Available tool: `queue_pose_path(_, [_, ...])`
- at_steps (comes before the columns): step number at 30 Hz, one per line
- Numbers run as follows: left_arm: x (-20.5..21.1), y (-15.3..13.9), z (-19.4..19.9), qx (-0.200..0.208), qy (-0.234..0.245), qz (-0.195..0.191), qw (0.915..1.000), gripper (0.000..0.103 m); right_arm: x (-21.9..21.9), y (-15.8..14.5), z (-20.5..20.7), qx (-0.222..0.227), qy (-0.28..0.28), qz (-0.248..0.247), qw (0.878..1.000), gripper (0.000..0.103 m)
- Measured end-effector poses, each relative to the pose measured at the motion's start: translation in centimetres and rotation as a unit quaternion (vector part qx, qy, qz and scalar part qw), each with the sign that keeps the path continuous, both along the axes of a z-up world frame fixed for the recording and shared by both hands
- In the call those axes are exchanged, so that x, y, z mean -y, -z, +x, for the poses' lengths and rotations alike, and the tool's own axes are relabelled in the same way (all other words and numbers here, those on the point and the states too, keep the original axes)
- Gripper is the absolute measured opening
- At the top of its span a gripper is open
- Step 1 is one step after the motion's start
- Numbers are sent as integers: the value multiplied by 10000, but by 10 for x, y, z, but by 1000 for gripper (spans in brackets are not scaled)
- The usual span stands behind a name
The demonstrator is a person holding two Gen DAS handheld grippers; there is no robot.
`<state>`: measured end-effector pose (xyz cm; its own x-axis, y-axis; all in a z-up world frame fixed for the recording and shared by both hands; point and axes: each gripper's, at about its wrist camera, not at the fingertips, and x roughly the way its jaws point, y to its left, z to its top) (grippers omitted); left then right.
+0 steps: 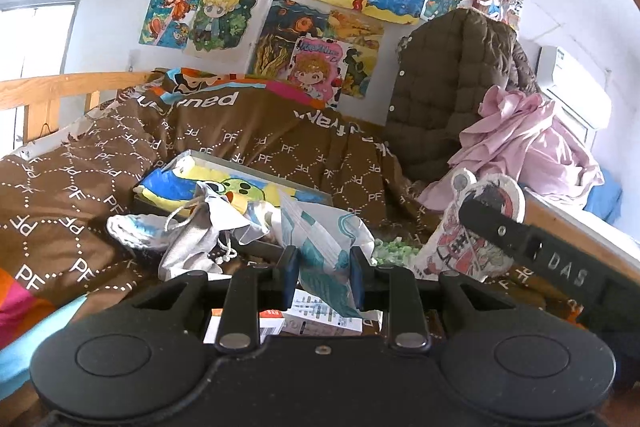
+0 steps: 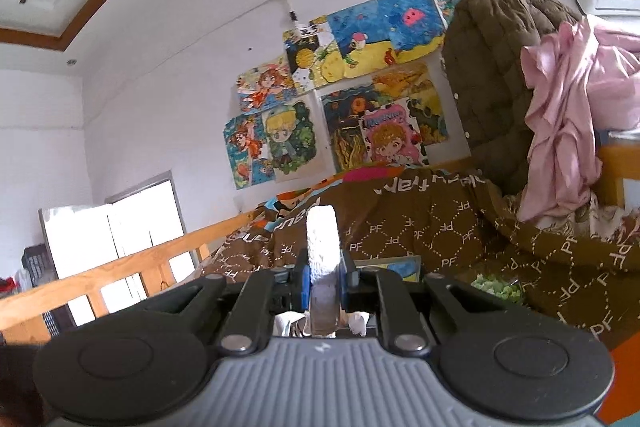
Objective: Organize soft objects
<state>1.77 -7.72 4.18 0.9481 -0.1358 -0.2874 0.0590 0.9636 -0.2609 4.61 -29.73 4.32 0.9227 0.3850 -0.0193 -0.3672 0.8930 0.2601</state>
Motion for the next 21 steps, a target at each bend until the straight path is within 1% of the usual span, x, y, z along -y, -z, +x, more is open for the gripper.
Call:
queue_pose_path(7, [2,17,25,27,-149,88,9998,28,6,13,40,-299,40,234,9993,15])
queue_pose_path(11, [-4,22,34,181,-320,-94,9993,29,3,18,62,-431,-54,336,9985,15])
queue_pose_path(15, [-14,23,48,220,-437,-233,9985,28,-7,21,86,-421,-138,143,9989,15])
queue_pose_path(17, [-19,21,56,274,-468,-248,9982,28,-10,26,99,-488,-135,223,9985,15])
queue_pose_path(18, [-22,19,62,290,-433,-244,9983,28,-11,28,106,-515,-130,237,9983,15])
queue_pose_path(21, [-28,16,85,374,-247,-164,9989,29,-20,29,131,-467,-72,56,9989,15])
